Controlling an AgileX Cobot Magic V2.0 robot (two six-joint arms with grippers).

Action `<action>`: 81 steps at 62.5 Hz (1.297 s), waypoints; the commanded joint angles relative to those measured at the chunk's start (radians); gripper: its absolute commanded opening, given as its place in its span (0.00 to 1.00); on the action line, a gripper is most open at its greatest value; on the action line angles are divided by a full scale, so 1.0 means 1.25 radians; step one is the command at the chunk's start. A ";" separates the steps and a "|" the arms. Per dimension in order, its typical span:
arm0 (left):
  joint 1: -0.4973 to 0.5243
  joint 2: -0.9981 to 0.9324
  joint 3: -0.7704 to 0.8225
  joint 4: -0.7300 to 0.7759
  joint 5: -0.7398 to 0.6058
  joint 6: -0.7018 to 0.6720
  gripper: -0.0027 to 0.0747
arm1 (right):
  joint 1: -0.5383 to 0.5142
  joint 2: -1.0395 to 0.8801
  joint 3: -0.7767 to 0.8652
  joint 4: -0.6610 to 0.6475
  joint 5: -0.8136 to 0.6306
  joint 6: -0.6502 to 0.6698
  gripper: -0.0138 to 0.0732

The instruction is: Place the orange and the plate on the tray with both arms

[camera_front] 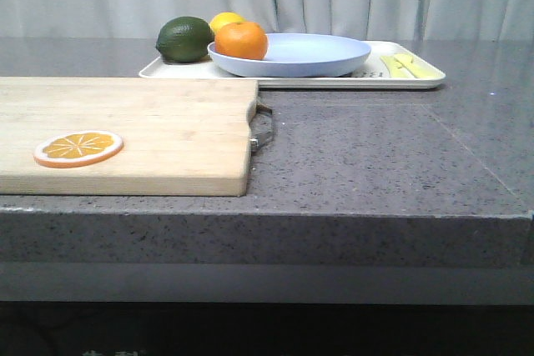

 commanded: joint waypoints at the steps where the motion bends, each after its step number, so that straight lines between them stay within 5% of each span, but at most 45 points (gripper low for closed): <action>1: 0.002 -0.017 0.004 0.000 -0.075 -0.006 0.01 | -0.005 0.004 -0.022 -0.006 -0.064 -0.005 0.09; 68: 0.002 -0.017 0.004 0.000 -0.075 -0.006 0.01 | -0.005 0.004 -0.021 -0.006 -0.064 -0.005 0.09; 81: 0.002 -0.017 0.004 0.000 -0.075 -0.006 0.01 | -0.006 -0.004 0.064 -0.006 -0.176 -0.013 0.09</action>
